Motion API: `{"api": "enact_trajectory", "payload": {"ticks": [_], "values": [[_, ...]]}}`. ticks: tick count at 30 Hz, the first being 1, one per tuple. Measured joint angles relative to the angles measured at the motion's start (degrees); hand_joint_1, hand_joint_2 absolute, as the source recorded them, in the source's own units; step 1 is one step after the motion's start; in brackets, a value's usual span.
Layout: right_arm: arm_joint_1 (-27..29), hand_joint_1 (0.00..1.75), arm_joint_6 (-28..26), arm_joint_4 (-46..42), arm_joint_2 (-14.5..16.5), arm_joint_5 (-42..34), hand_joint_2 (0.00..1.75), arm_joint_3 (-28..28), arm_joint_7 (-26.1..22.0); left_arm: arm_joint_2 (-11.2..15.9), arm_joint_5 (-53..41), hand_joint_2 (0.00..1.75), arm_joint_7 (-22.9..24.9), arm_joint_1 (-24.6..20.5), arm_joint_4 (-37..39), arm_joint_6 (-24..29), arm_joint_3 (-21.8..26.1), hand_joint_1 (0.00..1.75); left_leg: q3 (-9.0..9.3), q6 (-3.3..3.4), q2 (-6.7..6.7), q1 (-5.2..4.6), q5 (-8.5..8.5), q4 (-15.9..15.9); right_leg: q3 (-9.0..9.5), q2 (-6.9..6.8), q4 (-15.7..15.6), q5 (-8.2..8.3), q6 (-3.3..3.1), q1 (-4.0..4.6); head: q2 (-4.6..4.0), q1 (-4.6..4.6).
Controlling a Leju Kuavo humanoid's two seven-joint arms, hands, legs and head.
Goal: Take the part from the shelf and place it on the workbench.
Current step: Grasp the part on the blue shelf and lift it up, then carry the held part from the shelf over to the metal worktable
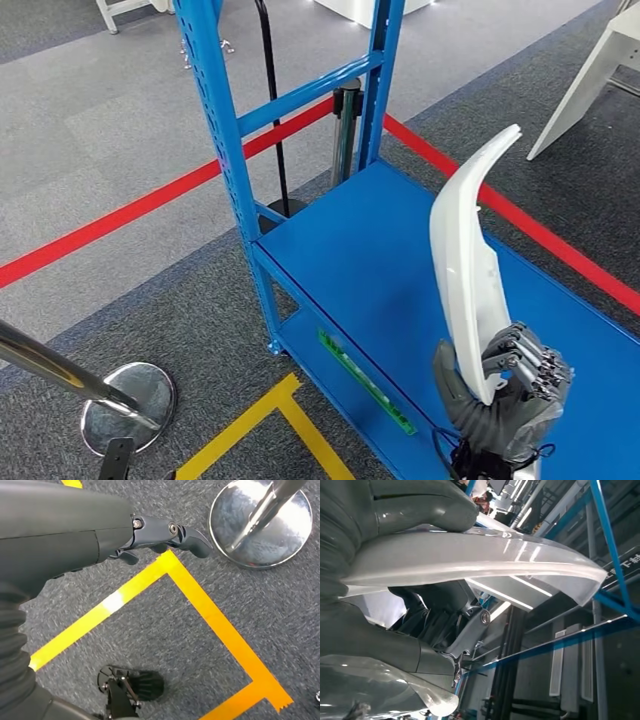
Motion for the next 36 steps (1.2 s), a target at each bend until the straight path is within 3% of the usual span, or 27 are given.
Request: {"api": "enact_trajectory", "payload": {"ticks": [10, 21, 27, 29, 31, 32, 33, 34, 36], "values": [[-0.03, 1.75, -0.03, 0.06, 0.03, -8.10, 1.75, 2.29, 1.37, 0.05, -0.36, 1.75, 0.68, 0.00, 0.00, 0.42, 0.17, 0.00, 0.04, -0.02, 0.00, 0.00, -0.02, -0.01, -0.52, 0.00, 0.00, -0.04, -0.03, 0.01, 0.00, 0.01], [0.26, 1.75, -0.03, -0.26, 0.00, 3.18, 1.75, 3.50, 0.01, 0.41, -0.93, 1.75, 0.99, -0.07, 0.00, 0.75, 0.21, 0.00, 0.03, 0.16, 0.00, -0.23, -0.17, 0.19, 0.11, 0.00, -0.08, 0.03, 0.11, -0.16, 0.00, -0.01], [0.32, 1.75, -0.03, -0.68, 0.12, 3.90, 1.75, 3.86, 0.00, 0.58, -1.07, 1.75, 1.01, -0.13, 0.00, 0.83, 0.23, 0.00, 0.35, 1.12, -0.12, -0.37, -0.18, -0.28, 0.29, -0.11, -0.07, -0.31, 0.93, -0.44, 0.00, 0.02], [0.27, 1.75, -0.03, -0.78, 0.16, 3.87, 1.75, 4.10, -0.02, 0.56, -1.11, 1.75, 1.05, -0.23, 0.00, 0.90, 0.23, 0.00, 0.82, 1.70, -0.34, -0.13, 0.13, -0.99, -1.28, 0.04, 3.33, -2.50, 0.92, -0.38, 0.00, 0.21], [0.22, 1.75, -0.04, -0.75, 0.15, 3.70, 1.75, 4.42, -0.03, 0.58, -1.14, 1.75, 1.13, -0.30, 0.00, 0.99, 0.24, 0.00, 0.94, 1.96, -0.72, -0.23, 0.15, -1.11, -4.99, 0.23, 10.81, -6.14, 0.67, -0.32, 0.00, 0.41], [0.22, 1.75, -0.04, -0.68, 0.15, 3.61, 1.75, 4.61, -0.03, 0.62, -1.15, 1.75, 1.18, -0.31, 0.00, 1.02, 0.25, 0.00, 0.93, 1.99, -1.03, -0.32, 0.13, -1.10, -6.78, 0.26, 14.20, -7.32, 0.61, -0.31, 0.00, 0.44], [0.20, 1.75, -0.04, -0.58, 0.14, 3.55, 1.75, 4.86, -0.02, 0.66, -1.17, 1.75, 1.24, -0.32, 0.00, 1.04, 0.26, 0.00, 0.94, 1.99, -1.41, -0.40, 0.12, -1.07, -7.79, 0.28, 15.89, -7.46, 0.53, -0.30, 0.00, 0.44], [0.15, 1.75, -0.04, -0.45, 0.14, 3.58, 1.75, 5.18, -0.01, 0.67, -1.20, 1.75, 1.28, -0.33, 0.00, 1.06, 0.26, 0.00, 0.96, 1.96, -1.93, -0.45, 0.11, -1.03, -7.74, 0.34, 15.42, -6.45, 0.42, -0.28, 0.00, 0.44], [-0.03, 1.75, -0.03, -0.23, 0.14, 3.70, 1.75, 5.81, 0.01, 0.59, -1.25, 1.75, 1.38, -0.42, 0.00, 1.06, 0.27, 0.00, 1.00, 1.72, -3.23, -0.43, 0.06, -0.84, -4.74, 1.67, 8.75, -2.41, -0.01, -0.28, 0.00, 0.45]]}}
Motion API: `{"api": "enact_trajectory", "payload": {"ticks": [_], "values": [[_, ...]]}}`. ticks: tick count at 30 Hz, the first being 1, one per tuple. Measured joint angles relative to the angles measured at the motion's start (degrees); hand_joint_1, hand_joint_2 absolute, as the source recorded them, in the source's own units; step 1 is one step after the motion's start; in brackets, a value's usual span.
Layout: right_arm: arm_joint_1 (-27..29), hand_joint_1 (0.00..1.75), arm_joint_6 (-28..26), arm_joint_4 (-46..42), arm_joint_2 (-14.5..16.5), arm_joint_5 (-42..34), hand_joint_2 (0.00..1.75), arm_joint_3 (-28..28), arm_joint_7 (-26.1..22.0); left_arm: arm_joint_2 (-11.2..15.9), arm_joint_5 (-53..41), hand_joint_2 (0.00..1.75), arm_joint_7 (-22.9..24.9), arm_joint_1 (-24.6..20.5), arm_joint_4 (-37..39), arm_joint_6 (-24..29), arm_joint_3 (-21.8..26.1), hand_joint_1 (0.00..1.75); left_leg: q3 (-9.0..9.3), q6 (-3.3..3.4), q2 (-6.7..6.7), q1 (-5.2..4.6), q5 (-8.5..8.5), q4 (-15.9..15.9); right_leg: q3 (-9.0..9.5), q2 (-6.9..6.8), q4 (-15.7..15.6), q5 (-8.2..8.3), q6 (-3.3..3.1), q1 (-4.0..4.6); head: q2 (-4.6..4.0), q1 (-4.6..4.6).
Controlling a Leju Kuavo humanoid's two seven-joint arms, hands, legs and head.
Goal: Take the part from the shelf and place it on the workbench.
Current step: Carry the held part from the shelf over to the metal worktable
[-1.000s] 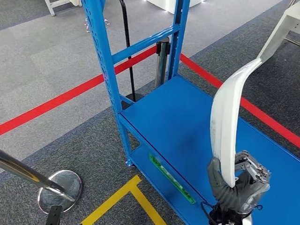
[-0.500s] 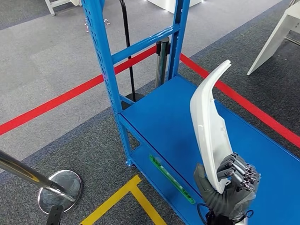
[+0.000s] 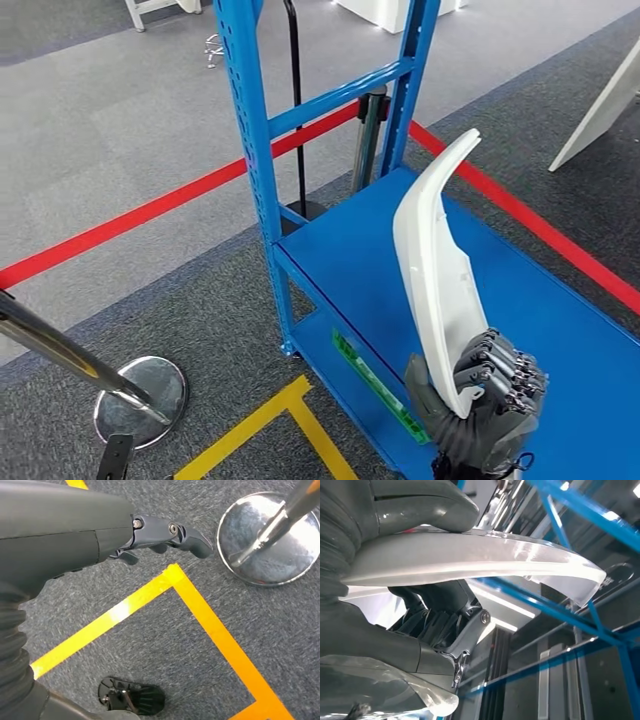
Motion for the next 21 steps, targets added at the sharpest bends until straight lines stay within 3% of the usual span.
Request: {"api": "enact_trajectory", "payload": {"ticks": [2, 3, 4, 6, 8, 10, 12, 13, 15, 16, 18, 19, 21], "values": [[-0.19, 1.75, 0.00, 0.16, -0.01, 0.09, 1.75, 0.37, 0.02, -0.10, -0.01, 1.75, 0.10, -0.19, 0.00, 0.01, 0.03, 0.00, -0.26, -0.64, -1.29, 0.05, -0.02, 0.36, 3.16, 2.79, -6.48, 2.29, -0.36, -0.14, 0.00, -0.01], [-0.26, 1.75, 0.00, 0.22, -0.02, 0.11, 1.75, 0.47, 0.04, -0.13, -0.01, 1.75, 0.14, -0.25, 0.00, 0.02, 0.04, 0.00, -0.48, -1.06, -1.88, 0.19, 0.05, 0.46, 3.91, 3.73, -7.80, 2.42, -0.47, -0.11, 0.00, -0.03], [-0.32, 1.75, 0.00, 0.26, -0.03, 0.12, 1.75, 0.59, 0.06, -0.13, -0.02, 1.75, 0.16, -0.26, 0.00, 0.02, 0.06, 0.00, -0.69, -1.53, -2.49, 0.35, 0.21, 0.46, 4.19, 3.78, -8.01, 2.32, -0.57, -0.01, 0.00, -0.01], [-0.46, 1.75, 0.00, 0.29, -0.04, 0.12, 1.75, 0.84, 0.13, -0.07, -0.02, 1.75, 0.20, -0.16, 0.00, 0.03, 0.07, 0.00, -0.96, -2.31, -3.02, 0.60, 0.32, 0.54, 4.65, 2.37, -8.35, 2.62, -1.05, 0.07, 0.00, -0.01], [-0.53, 1.75, 0.00, 0.31, -0.04, 0.12, 1.75, 1.03, 0.18, -0.06, -0.03, 1.75, 0.22, -0.21, 0.00, 0.04, 0.07, 0.00, -2.18, -2.93, -0.72, 0.50, -1.22, 3.09, 5.21, 0.59, -8.90, 2.78, -1.66, -0.06, 0.00, -0.32], [-0.52, 1.75, 0.00, 0.37, -0.04, 0.10, 1.75, 1.09, 0.20, -0.09, -0.03, 1.75, 0.22, -0.39, 0.00, 0.04, 0.07, 0.00, -5.35, -3.46, 2.21, 0.64, -4.48, 9.75, 5.62, -1.30, -9.03, 2.55, -2.05, 0.06, 0.00, -0.61], [-0.52, 1.75, 0.00, 0.50, -0.04, 0.09, 1.75, 1.15, 0.21, -0.09, -0.03, 1.75, 0.23, -0.38, 0.00, 0.04, 0.07, 0.00, -8.08, -3.92, 3.09, 0.97, -6.20, 15.39, 5.91, -3.13, -9.00, 2.22, -2.13, 0.14, 0.00, -0.62], [-0.55, 1.75, 0.00, 0.56, -0.04, 0.07, 1.75, 1.21, 0.21, -0.07, -0.03, 1.75, 0.25, -0.30, 0.00, 0.04, 0.08, 0.00, -8.15, -4.06, 3.29, 1.12, -5.58, 15.54, 6.10, -3.95, -8.98, 2.03, -2.07, 0.14, 0.00, -0.62], [-0.64, 1.75, 0.00, 0.66, -0.04, 0.03, 1.75, 1.36, 0.21, -0.01, -0.03, 1.75, 0.26, -0.20, 0.00, 0.04, 0.10, 0.00, -5.18, -4.09, 4.36, 1.29, -1.98, 9.79, 6.70, -5.43, -8.98, 1.55, -1.79, 0.14, 0.00, -0.63], [-0.71, 1.75, 0.00, 0.69, -0.04, 0.01, 1.75, 1.43, 0.22, -0.01, -0.04, 1.75, 0.27, -0.24, 0.00, 0.03, 0.10, 0.00, -3.26, -3.97, 6.04, 1.05, -0.72, 6.17, 6.91, -6.07, -9.00, 1.24, -1.52, 0.26, 0.00, -0.65], [-0.90, 1.75, 0.00, 0.73, -0.07, 0.01, 1.75, 1.63, 0.36, -0.04, -0.11, 1.75, 0.29, -0.44, 0.00, 0.01, 0.11, 0.00, -1.04, -3.16, 8.72, 0.48, 0.11, 1.65, 7.16, -7.26, -9.00, 0.56, -0.84, 0.67, 0.00, -0.66], [-1.07, 1.75, 0.00, 0.76, -0.11, 0.01, 1.75, 1.80, 0.48, -0.07, -0.15, 1.75, 0.32, -0.51, 0.00, -0.01, 0.11, 0.00, -0.96, -2.69, 9.23, 0.17, -0.35, 1.34, 7.22, -7.85, -9.07, 0.30, -0.53, 0.88, 0.00, -0.63], [-1.59, 1.75, 0.00, 0.89, -0.31, 0.02, 1.75, 2.40, 0.91, -0.05, -0.23, 1.75, 0.40, -0.49, 0.00, -0.02, 0.11, 0.00, -1.08, -1.85, 7.86, 0.18, -0.41, 1.15, 7.82, -8.87, -9.23, -0.17, -0.03, 0.90, 0.00, -0.54]]}}
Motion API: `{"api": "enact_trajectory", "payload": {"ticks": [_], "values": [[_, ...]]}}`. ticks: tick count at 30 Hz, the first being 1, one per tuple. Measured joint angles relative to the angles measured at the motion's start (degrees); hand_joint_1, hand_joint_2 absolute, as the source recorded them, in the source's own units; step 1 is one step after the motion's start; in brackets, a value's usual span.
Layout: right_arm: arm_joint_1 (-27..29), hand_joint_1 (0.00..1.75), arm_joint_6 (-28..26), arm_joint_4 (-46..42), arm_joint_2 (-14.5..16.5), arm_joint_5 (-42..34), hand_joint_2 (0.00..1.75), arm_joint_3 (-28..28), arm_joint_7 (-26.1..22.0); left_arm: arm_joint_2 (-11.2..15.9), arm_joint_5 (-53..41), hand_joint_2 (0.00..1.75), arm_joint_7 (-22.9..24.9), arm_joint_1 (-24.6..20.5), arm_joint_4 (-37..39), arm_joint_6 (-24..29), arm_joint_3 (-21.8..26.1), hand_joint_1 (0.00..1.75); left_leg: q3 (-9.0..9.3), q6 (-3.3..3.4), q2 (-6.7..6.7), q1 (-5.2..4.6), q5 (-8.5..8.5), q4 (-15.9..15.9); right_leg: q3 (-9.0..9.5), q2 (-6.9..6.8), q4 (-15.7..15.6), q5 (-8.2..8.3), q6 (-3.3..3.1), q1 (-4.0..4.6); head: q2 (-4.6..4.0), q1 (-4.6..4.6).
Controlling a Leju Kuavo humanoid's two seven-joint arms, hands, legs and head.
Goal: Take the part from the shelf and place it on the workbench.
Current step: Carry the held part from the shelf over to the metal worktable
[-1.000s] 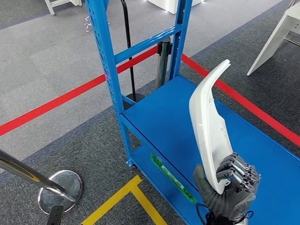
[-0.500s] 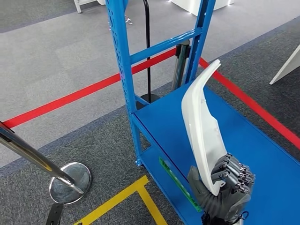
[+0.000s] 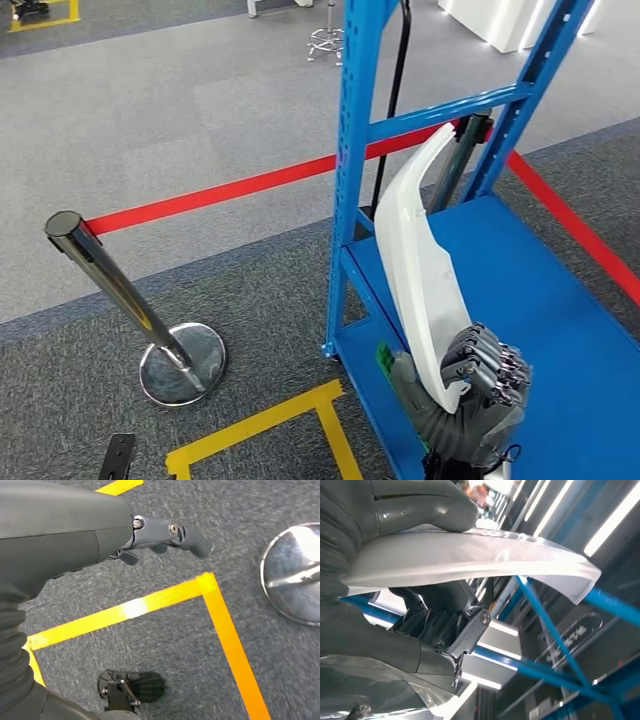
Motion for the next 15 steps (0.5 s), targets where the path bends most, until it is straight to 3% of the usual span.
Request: {"api": "enact_trajectory", "payload": {"ticks": [2, 4, 6, 7, 8, 9, 11, 13, 15], "values": [[-0.63, 1.75, 0.00, 0.14, -0.42, 0.14, 1.75, 0.83, 0.54, -0.04, -0.13, 1.75, 0.09, -0.04, -0.01, 0.05, 0.01, 0.00, 0.07, 0.73, -1.51, 0.21, 0.10, -0.21, -0.49, 2.34, 1.86, -1.52, 0.37, -0.24, 0.00, 0.15], [-1.19, 1.75, 0.00, 0.33, -1.02, 0.24, 1.75, 1.69, 1.11, -0.08, -0.36, 1.75, 0.19, -0.24, -0.02, 0.13, 0.02, 0.00, 0.14, 1.32, -3.02, 0.31, 0.10, -0.30, -4.03, 6.15, 8.71, -4.76, 0.43, -0.36, 0.00, 0.45], [-1.77, 1.75, 0.00, 0.67, -1.70, 0.15, 1.75, 2.59, 1.73, -0.07, -0.58, 1.75, 0.29, -0.38, -0.02, 0.15, 0.02, 0.00, 0.20, 1.59, -4.68, 0.17, 0.02, -0.28, -8.80, 7.37, 16.52, -6.94, 0.32, -0.30, 0.00, 0.55], [-2.12, 1.75, 0.00, 0.87, -2.04, 0.06, 1.75, 3.06, 2.04, -0.08, -0.69, 1.75, 0.34, -0.39, -0.01, 0.15, 0.02, 0.00, 0.30, 1.63, -5.56, 0.10, -0.03, -0.27, -10.27, 7.51, 18.00, -6.39, 0.21, -0.27, 0.00, 0.55], [-2.48, 1.75, 0.00, 1.09, -2.35, -0.04, 1.75, 3.54, 2.33, -0.09, -0.79, 1.75, 0.38, -0.39, -0.01, 0.15, 0.01, 0.00, 0.47, 1.64, -6.48, 0.05, -0.09, -0.25, -10.66, 7.66, 17.14, -4.63, 0.06, -0.25, 0.00, 0.55], [-2.87, 1.75, 0.00, 1.31, -2.62, -0.16, 1.75, 4.01, 2.62, -0.10, -0.87, 1.75, 0.41, -0.40, -0.01, 0.15, 0.00, 0.00, 0.71, 1.59, -7.42, 0.04, -0.17, -0.25, -9.98, 8.10, 14.14, -1.94, -0.15, -0.25, 0.00, 0.55], [-3.61, 1.75, 0.00, 1.78, -3.15, -0.48, 1.75, 4.99, 3.19, -0.16, -1.00, 1.75, 0.46, -0.50, -0.02, 0.15, -0.03, 0.00, 0.99, 1.28, -9.11, 0.04, -0.40, -0.10, -7.46, 10.58, 6.48, 2.63, -0.59, -0.44, 0.00, 0.54], [-4.28, 1.75, 0.00, 2.22, -3.63, -0.81, 1.75, 5.92, 3.69, -0.20, -1.02, 1.75, 0.52, -0.63, -0.01, 0.15, -0.05, 0.00, 0.64, 0.69, -10.45, 0.17, -0.41, 0.08, -5.72, 12.37, 2.53, 3.62, -0.80, -0.52, 0.00, 0.57], [-4.91, 1.75, 0.00, 2.61, -3.95, -0.99, 1.75, 6.61, 3.97, -0.15, -1.03, 1.75, 0.57, -0.58, -0.01, 0.16, -0.06, 0.00, 0.19, -0.04, -11.47, 0.44, -0.20, 0.04, -5.04, 11.62, 1.80, 3.41, -1.09, -0.42, 0.00, 0.59]]}}
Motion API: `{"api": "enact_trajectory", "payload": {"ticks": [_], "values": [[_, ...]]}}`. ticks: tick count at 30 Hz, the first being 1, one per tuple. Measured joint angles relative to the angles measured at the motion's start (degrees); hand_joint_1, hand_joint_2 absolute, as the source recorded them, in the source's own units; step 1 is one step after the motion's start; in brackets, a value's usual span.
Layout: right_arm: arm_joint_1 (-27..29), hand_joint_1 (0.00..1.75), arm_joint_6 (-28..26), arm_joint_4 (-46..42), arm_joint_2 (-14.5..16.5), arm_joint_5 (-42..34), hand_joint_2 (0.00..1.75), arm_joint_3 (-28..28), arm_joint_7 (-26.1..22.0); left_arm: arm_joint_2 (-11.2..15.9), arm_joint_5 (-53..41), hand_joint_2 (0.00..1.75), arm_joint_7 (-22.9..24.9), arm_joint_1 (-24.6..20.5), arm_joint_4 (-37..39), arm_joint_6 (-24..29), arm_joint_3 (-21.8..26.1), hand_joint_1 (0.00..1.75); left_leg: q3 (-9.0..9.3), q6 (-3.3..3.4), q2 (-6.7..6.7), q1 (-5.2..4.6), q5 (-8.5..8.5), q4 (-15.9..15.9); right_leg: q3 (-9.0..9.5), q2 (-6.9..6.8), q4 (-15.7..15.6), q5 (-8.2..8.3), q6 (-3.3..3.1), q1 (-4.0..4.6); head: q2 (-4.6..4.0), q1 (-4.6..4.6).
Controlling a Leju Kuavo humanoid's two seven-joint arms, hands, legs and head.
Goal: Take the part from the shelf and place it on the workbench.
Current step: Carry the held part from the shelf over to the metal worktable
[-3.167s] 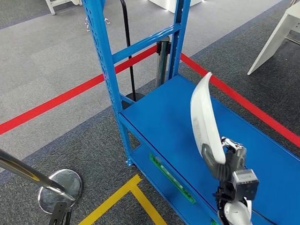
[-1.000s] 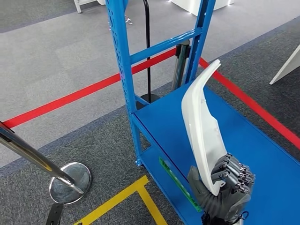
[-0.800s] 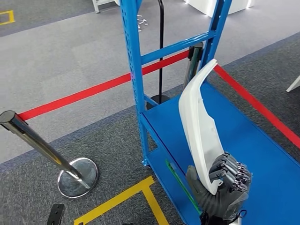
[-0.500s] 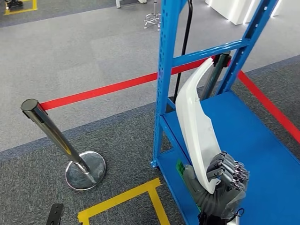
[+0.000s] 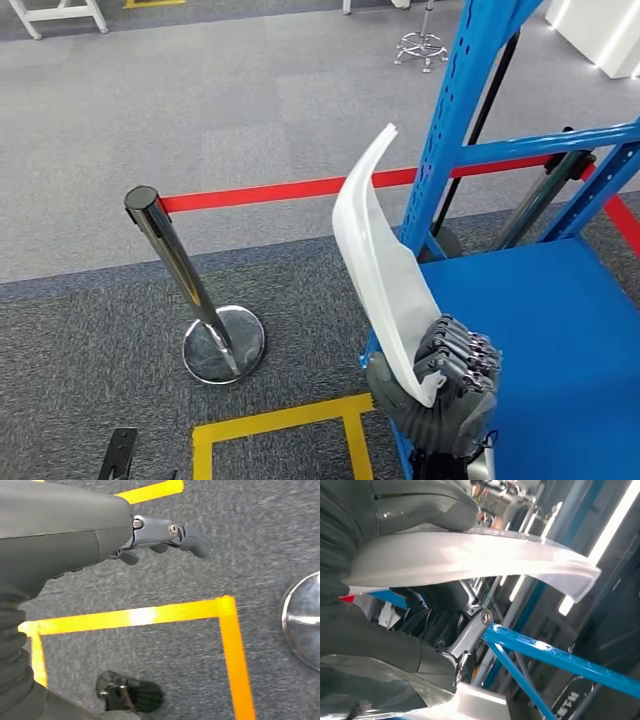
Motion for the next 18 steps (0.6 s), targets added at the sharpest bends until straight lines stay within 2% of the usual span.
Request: {"api": "enact_trajectory", "payload": {"ticks": [1, 2, 4, 6, 7, 8, 9, 11, 12, 13, 15, 16, 18], "values": [[-0.30, 1.75, 0.00, 0.19, -0.10, -0.03, 1.75, 0.27, 0.08, 0.03, -0.01, 1.75, 0.02, 0.07, 0.01, 0.02, 0.01, 0.00, -0.16, -0.33, 0.62, 0.00, -0.17, 0.24, 0.21, -0.67, -0.27, 0.14, -0.28, -0.01, 0.00, -0.03], [-0.52, 1.75, 0.00, 0.34, -0.18, -0.05, 1.75, 0.51, 0.15, 0.05, -0.01, 1.75, 0.04, 0.06, 0.01, 0.03, 0.01, 0.00, -0.58, -0.59, 1.90, -0.08, -0.84, 1.24, 0.49, -1.44, -0.56, 0.23, -0.58, -0.05, 0.00, -0.19], [-0.77, 1.75, 0.00, 0.62, -0.29, -0.11, 1.75, 0.86, 0.32, 0.04, -0.01, 1.75, 0.08, -0.16, 0.01, 0.04, 0.00, 0.00, -3.00, -1.08, 5.31, -0.17, -3.73, 6.57, 1.00, -3.22, -0.91, 0.17, -1.11, 0.01, 0.00, -0.43], [-0.90, 1.75, 0.00, 0.87, -0.37, -0.21, 1.75, 1.10, 0.47, 0.06, -0.01, 1.75, 0.13, -0.32, 0.01, 0.07, -0.01, 0.00, -6.44, -1.53, 6.59, 0.12, -6.58, 13.61, 1.19, -5.03, -0.91, -0.09, -1.39, 0.15, 0.00, -0.54], [-0.96, 1.75, 0.00, 0.99, -0.40, -0.26, 1.75, 1.21, 0.52, 0.10, -0.01, 1.75, 0.18, -0.28, 0.00, 0.10, 0.00, 0.00, -7.33, -1.70, 6.76, 0.27, -6.81, 15.35, 1.27, -5.85, -0.90, -0.22, -1.41, 0.17, 0.00, -0.56], [-1.04, 1.75, 0.00, 1.08, -0.42, -0.32, 1.75, 1.31, 0.55, 0.15, 0.02, 1.75, 0.21, -0.22, -0.01, 0.14, 0.01, 0.00, -7.19, -1.81, 6.90, 0.39, -5.99, 15.00, 1.37, -6.60, -0.89, -0.35, -1.36, 0.17, 0.00, -0.57], [-1.11, 1.75, 0.00, 1.16, -0.43, -0.39, 1.75, 1.40, 0.57, 0.22, 0.06, 1.75, 0.25, -0.16, -0.01, 0.20, 0.01, 0.00, -5.91, -1.86, 7.24, 0.47, -4.24, 12.44, 1.56, -7.31, -0.89, -0.52, -1.24, 0.17, 0.00, -0.57], [-1.32, 1.75, 0.00, 1.30, -0.45, -0.55, 1.75, 1.57, 0.61, 0.37, 0.25, 1.75, 0.16, -0.23, 0.00, 0.31, 0.02, 0.00, -1.91, -1.69, 9.58, 0.20, -0.90, 4.61, 2.07, -8.63, -0.85, -0.99, -0.80, 0.37, 0.00, -0.59], [-1.46, 1.75, 0.00, 1.40, -0.48, -0.66, 1.75, 1.67, 0.61, 0.42, 0.34, 1.75, 0.07, -0.36, 0.00, 0.36, 0.02, 0.00, -0.49, -1.38, 10.66, -0.04, -0.11, 1.78, 2.25, -9.20, -0.84, -1.22, -0.51, 0.53, 0.00, -0.56], [-1.63, 1.75, 0.00, 1.52, -0.51, -0.77, 1.75, 1.79, 0.59, 0.48, 0.41, 1.75, -0.05, -0.47, -0.01, 0.41, 0.02, 0.00, 0.18, -1.04, 11.38, -0.31, 0.00, 0.29, 2.39, -9.73, -0.84, -1.42, -0.23, 0.70, 0.00, -0.56], [-2.10, 1.75, 0.00, 1.79, -0.57, -1.03, 1.75, 2.08, 0.51, 0.65, 0.46, 1.75, -0.22, -0.51, -0.02, 0.51, 0.02, 0.00, 0.11, -0.23, 10.61, -0.52, -0.18, -0.03, 2.65, -10.79, -1.00, -1.66, 0.31, 0.80, 0.00, -0.54], [-2.37, 1.75, 0.00, 1.91, -0.59, -1.17, 1.75, 2.21, 0.44, 0.76, 0.51, 1.75, -0.28, -0.42, -0.02, 0.57, 0.02, 0.00, 0.16, 0.09, 10.00, -0.46, -0.10, -0.23, 2.66, -10.49, -0.84, -1.98, 0.63, 0.73, 0.00, -0.52], [-2.77, 1.75, 0.00, 2.10, -0.63, -1.50, 1.75, 2.42, 0.23, 0.95, 0.69, 1.75, -0.42, -0.45, -0.02, 0.72, 0.03, 0.00, 0.37, 0.85, 8.82, -0.17, 0.09, -0.58, 1.34, -7.76, 1.97, -3.87, 1.13, 0.47, 0.00, -0.32]]}}
